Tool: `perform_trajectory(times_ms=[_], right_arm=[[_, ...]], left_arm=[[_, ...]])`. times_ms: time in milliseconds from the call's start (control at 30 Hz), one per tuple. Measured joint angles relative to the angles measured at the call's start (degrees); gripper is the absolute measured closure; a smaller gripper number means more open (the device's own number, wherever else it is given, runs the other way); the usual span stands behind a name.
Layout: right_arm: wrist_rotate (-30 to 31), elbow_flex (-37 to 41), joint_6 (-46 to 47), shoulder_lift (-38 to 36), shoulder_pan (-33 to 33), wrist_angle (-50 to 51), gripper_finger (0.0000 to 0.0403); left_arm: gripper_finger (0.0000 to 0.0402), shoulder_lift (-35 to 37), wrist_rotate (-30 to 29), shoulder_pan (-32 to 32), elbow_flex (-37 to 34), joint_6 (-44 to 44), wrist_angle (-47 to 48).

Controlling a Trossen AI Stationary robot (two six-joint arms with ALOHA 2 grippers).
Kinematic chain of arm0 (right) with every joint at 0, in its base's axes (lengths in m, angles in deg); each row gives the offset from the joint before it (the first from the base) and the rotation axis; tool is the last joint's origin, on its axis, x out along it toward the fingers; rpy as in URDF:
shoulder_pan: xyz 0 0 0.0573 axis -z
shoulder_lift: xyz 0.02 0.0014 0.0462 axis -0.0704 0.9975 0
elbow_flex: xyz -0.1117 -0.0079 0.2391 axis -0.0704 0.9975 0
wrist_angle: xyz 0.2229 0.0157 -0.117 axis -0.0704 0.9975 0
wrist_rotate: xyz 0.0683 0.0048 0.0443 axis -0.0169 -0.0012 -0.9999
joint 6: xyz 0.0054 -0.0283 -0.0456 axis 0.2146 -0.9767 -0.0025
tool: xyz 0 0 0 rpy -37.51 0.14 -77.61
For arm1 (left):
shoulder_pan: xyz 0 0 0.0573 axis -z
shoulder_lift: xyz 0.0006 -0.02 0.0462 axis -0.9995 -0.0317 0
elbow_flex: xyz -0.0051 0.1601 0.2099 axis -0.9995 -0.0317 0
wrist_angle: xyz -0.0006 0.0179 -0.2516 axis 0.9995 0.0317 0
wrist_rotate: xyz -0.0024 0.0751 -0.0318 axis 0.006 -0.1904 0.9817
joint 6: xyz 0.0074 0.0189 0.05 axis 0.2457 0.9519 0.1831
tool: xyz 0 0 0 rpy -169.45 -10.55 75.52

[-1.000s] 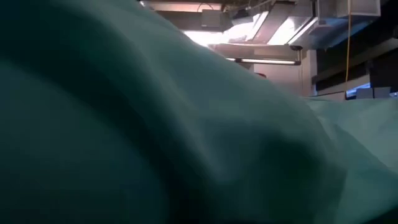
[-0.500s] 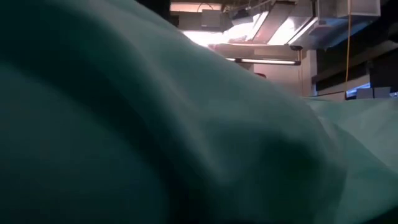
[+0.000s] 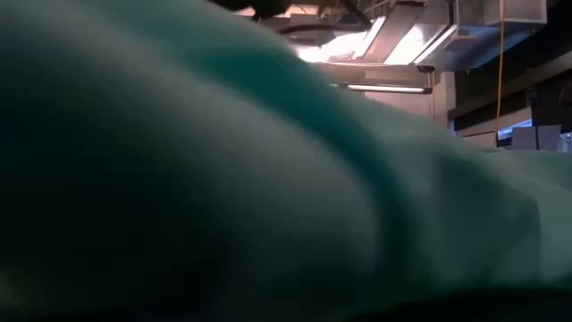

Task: Fold Laundry from Bin
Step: Fold the light blue shorts from the red laundry bin

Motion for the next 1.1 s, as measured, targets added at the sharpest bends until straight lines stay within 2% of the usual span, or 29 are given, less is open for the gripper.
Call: perform_trajectory(times_ms=[200, 333, 600, 667, 833, 1100], right_arm=[[0.0, 0.0, 0.1, 0.9, 0.0, 9.0, 0.0155], [2.5, 0.0, 0.1, 1.0, 0.0, 10.8, 0.0155], [3.9, 0.0, 0.1, 1.0, 1.7, 14.1, 0.0155], [3.8, 0.0, 0.1, 1.0, 2.2, 15.0, 0.0155], [2.1, -1.9, 0.3, -0.8, 2.3, 17.2, 0.0155], [2.2, -9.8, 1.6, -2.5, 0.3, 17.5, 0.0155]], left_arm=[[0.0266, 0.4, -0.1, -1.1, -2.3, 0.0, -0.8], [0.0266, 0.2, 0.4, -1.1, -1.6, 0.0, 0.0], [0.0266, -0.1, 7.4, -0.7, 0.9, 0.0, 2.0], [0.0266, -0.3, 9.2, -0.7, 2.3, 0.0, 4.7], [0.0266, -0.3, 9.0, -0.6, 8.9, 3.4, 14.3], [0.0266, -0.3, 8.5, -0.1, 16.6, 6.5, 21.1]])
